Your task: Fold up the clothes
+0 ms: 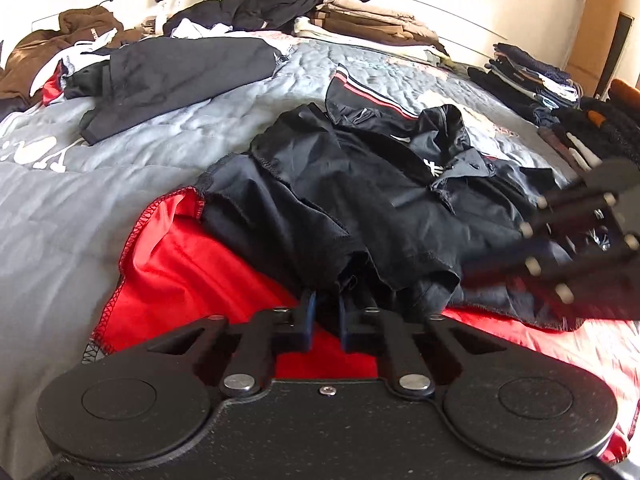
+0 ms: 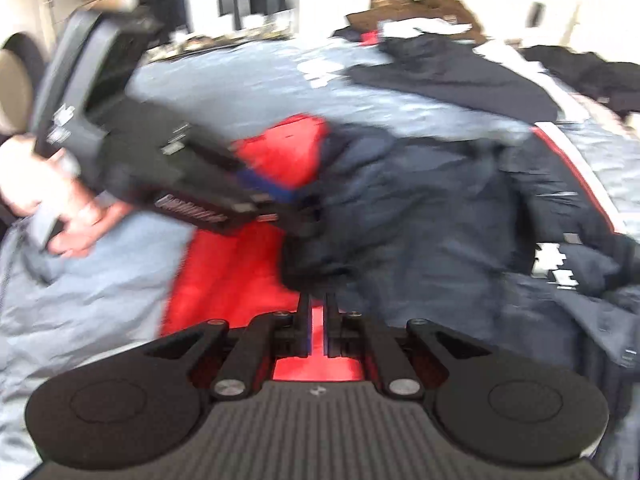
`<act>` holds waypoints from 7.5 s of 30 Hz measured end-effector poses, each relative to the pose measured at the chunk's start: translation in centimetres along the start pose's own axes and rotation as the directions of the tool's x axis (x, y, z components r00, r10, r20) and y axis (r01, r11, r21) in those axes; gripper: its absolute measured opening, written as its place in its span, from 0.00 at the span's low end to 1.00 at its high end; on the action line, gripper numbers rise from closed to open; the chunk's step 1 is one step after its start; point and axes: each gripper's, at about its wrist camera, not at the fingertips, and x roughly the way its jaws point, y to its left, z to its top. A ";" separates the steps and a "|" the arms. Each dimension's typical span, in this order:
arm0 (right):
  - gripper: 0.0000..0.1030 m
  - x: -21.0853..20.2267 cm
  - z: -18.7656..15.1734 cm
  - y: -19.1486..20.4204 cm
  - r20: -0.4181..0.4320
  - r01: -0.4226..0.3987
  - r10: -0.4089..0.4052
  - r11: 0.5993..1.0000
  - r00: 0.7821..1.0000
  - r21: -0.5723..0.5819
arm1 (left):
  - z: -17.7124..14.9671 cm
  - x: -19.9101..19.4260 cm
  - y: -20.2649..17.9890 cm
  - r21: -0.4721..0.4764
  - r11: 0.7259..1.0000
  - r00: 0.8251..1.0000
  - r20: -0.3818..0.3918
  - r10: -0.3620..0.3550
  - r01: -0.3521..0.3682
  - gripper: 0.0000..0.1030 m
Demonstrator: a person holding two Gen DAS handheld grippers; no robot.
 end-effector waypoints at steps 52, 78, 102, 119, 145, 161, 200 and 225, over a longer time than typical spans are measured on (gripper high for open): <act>0.59 -1.1 3.3 -6.0 0.113 0.263 -0.345 0.856 0.932 0.444 | 3.5 -6.5 1.2 0.037 0.999 0.992 0.124 0.035 -0.040 0.62; 0.09 16.3 14.6 -11.7 -0.121 0.295 -0.269 0.852 0.955 0.433 | 3.9 -7.5 4.9 0.023 0.997 0.990 0.124 0.066 -0.069 0.65; 0.61 -4.5 7.6 -10.1 0.166 0.412 -0.570 0.737 0.805 0.535 | 3.2 -7.4 1.6 0.097 0.995 0.988 0.154 -0.011 -0.004 0.65; 0.62 -15.6 -21.7 -15.6 -0.103 0.208 -0.614 0.103 0.783 0.973 | 1.7 -8.1 -5.9 0.251 0.955 0.947 0.236 -0.220 0.160 0.69; 0.09 -6.9 -11.7 -12.1 -0.091 0.517 -0.632 0.533 0.769 0.670 | 1.5 -7.9 -5.6 0.251 0.956 0.950 0.230 -0.211 0.152 0.70; 0.42 -8.3 -6.0 -9.2 0.062 0.330 -0.444 0.744 0.894 0.581 | 1.0 -7.3 -6.2 0.282 0.946 0.956 0.195 -0.218 0.158 0.73; 0.33 -1.8 -3.1 -11.0 0.004 0.354 -0.394 0.832 0.919 0.427 | 0.7 -6.4 -6.0 0.279 0.947 0.964 0.162 -0.212 0.161 0.73; 0.34 -5.8 -11.3 -6.7 -0.254 0.683 -0.639 0.713 0.726 0.159 | 0.4 -6.2 -6.8 0.302 0.940 0.967 0.145 -0.210 0.159 0.76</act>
